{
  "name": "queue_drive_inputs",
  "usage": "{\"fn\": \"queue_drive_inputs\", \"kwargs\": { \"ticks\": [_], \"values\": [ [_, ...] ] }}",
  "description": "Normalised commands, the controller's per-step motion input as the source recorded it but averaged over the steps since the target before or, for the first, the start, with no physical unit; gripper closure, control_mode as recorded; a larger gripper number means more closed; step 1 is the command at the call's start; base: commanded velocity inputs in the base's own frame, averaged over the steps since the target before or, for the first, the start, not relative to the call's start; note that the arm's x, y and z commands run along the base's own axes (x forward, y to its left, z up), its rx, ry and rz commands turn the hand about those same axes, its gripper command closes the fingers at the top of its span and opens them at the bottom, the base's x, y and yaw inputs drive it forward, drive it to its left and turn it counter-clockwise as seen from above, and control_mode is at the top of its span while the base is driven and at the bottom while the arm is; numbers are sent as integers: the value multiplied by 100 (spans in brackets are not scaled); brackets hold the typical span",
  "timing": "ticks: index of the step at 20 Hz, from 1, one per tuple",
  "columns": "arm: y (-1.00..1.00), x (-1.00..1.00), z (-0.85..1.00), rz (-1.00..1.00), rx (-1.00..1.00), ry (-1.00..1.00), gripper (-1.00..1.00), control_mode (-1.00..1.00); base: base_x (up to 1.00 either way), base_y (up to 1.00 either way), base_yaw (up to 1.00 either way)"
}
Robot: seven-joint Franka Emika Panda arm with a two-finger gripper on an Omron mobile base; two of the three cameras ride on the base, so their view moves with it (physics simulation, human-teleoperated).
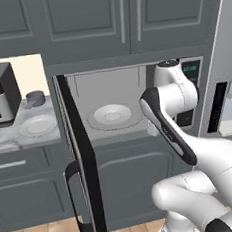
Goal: Pick the chicken drumstick from the counter and place it in the microwave.
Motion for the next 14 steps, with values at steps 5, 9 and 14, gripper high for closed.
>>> {"fn": "queue_drive_inputs", "kwargs": {
  "ticks": [5,9,14],
  "values": [
    [0,0,0,0,0,0,100,100,39,19,0],
    [0,0,0,0,0,0,100,100,-1,0,0],
    [0,0,0,0,0,0,100,100,-17,0,0]
  ]
}}
